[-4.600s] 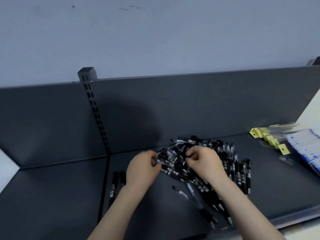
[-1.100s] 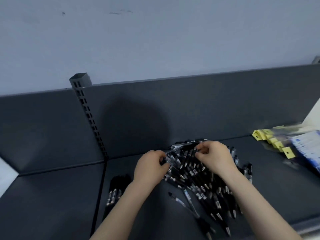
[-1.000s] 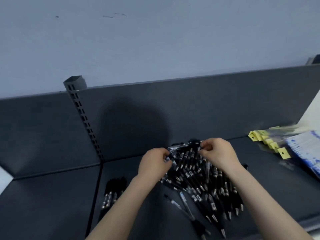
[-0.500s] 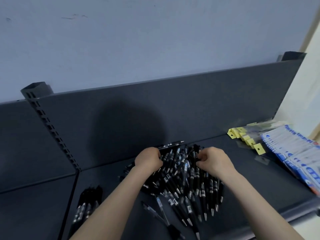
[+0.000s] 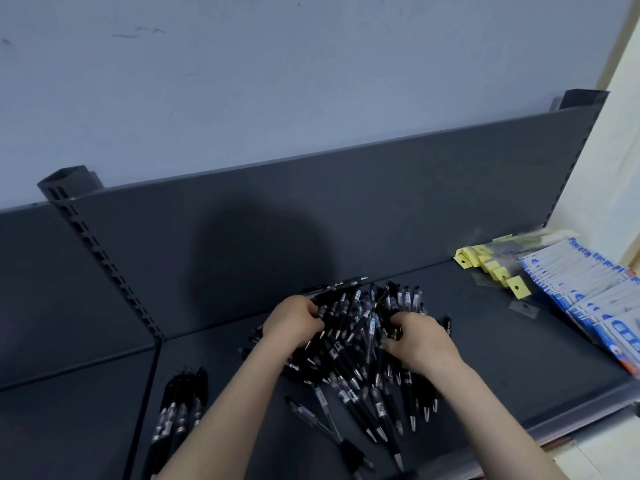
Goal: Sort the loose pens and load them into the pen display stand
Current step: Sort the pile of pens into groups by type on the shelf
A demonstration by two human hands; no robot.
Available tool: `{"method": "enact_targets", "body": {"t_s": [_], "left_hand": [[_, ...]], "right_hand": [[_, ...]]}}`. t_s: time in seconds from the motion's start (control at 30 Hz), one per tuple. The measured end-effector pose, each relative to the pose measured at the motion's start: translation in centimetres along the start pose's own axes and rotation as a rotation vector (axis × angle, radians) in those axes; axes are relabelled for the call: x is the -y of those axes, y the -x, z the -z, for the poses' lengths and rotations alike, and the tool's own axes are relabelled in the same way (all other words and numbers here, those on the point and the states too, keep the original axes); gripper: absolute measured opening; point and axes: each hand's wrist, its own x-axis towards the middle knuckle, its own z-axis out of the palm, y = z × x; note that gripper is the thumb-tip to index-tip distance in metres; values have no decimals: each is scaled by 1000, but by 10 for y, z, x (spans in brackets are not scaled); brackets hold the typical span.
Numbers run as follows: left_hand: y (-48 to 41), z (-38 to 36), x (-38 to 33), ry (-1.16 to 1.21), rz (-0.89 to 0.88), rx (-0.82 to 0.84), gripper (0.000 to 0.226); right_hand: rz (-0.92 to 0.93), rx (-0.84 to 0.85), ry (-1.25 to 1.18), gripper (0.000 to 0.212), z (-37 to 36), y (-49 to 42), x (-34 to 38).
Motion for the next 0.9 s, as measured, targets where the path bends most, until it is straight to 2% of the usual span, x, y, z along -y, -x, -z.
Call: {"method": "enact_targets", "body": {"t_s": [0.1, 0.27, 0.5, 0.73, 0.9], "left_hand": [[13, -4, 10, 155, 3, -44, 31], [35, -14, 26, 385, 12, -82, 34], [64, -15, 47, 559, 37, -177, 23], [105, -5, 90, 595, 156, -366, 16], [135, 11, 134, 543, 252, -460, 14]], "right_hand": [[-21, 1, -130, 53, -4, 2, -1], [-55, -58, -206, 55, -6, 6, -2], [72, -128, -307, 39, -2, 22, 24], [275, 70, -399, 35, -42, 47, 87], [369, 170, -355, 32, -80, 56, 123]]}}
